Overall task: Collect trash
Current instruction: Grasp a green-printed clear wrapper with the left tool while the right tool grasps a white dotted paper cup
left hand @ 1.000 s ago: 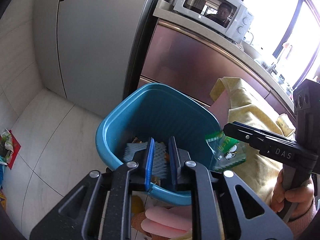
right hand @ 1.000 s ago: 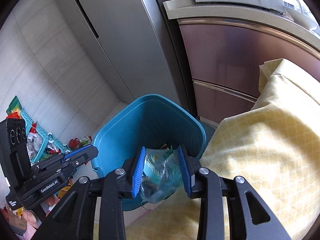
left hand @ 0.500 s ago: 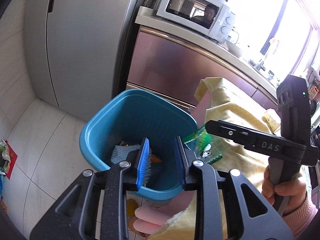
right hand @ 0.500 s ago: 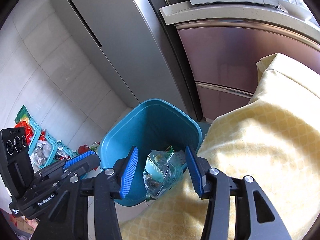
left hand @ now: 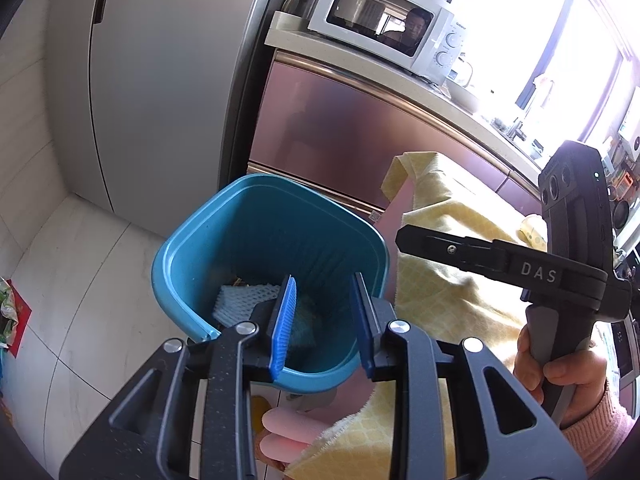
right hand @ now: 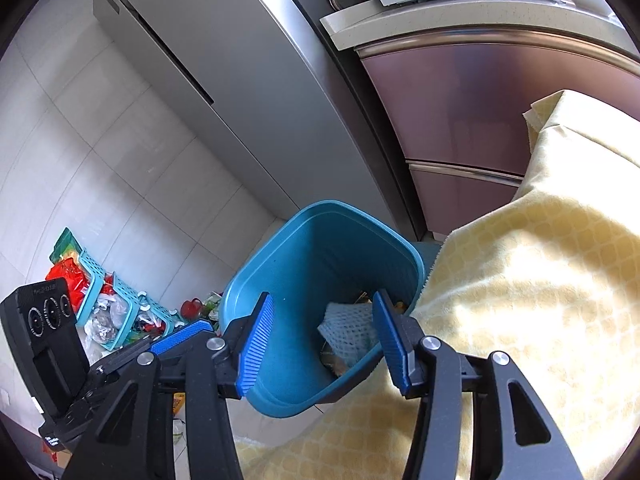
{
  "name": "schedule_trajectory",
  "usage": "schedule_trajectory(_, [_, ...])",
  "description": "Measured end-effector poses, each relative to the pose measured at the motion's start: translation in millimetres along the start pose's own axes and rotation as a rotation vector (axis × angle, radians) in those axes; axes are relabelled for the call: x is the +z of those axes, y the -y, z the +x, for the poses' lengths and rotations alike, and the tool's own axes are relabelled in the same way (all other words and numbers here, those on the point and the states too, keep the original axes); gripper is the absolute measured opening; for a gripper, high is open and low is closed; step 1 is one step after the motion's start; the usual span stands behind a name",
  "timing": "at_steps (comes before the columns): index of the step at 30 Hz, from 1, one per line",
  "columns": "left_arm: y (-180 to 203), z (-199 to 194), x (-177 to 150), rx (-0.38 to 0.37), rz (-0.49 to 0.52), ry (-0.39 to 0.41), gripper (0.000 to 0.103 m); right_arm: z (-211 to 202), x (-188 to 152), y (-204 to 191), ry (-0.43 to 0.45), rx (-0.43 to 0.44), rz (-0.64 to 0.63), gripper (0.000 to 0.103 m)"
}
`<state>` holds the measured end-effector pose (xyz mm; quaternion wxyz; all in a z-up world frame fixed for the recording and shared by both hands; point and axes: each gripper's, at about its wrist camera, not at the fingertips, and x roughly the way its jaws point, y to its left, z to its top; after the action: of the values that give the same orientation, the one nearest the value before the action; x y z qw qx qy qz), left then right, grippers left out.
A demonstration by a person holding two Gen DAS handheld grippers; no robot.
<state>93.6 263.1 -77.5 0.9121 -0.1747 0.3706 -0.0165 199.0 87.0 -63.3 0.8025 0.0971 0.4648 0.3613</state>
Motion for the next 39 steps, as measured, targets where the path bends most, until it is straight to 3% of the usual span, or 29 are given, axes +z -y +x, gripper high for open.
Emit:
schedule_trajectory(10, [40.7,-15.7,-7.3,-0.115,0.099,0.036,0.04,-84.2,-27.2,-1.2,0.145,-0.063,-0.118,0.049])
schedule_trajectory(21, [145.1,-3.1,-26.5,-0.279,0.303,-0.02,0.044,-215.8,-86.3,66.7,0.348,-0.252,-0.008,0.049])
schedule_trajectory(29, [226.9,30.3,-39.4,-0.356,0.408,-0.097,0.045,-276.1,-104.2,124.9,0.414,-0.407,0.096,0.049])
schedule_trajectory(34, [279.5,52.2,-46.3,-0.393,0.489,-0.142,0.046,-297.0,-104.8,160.2,0.435,-0.428,0.158,0.049])
schedule_trajectory(39, [323.1,80.7,-42.3,-0.429,0.504,-0.194,0.046,-303.2,-98.8,176.5,0.429,-0.416,0.169,0.049])
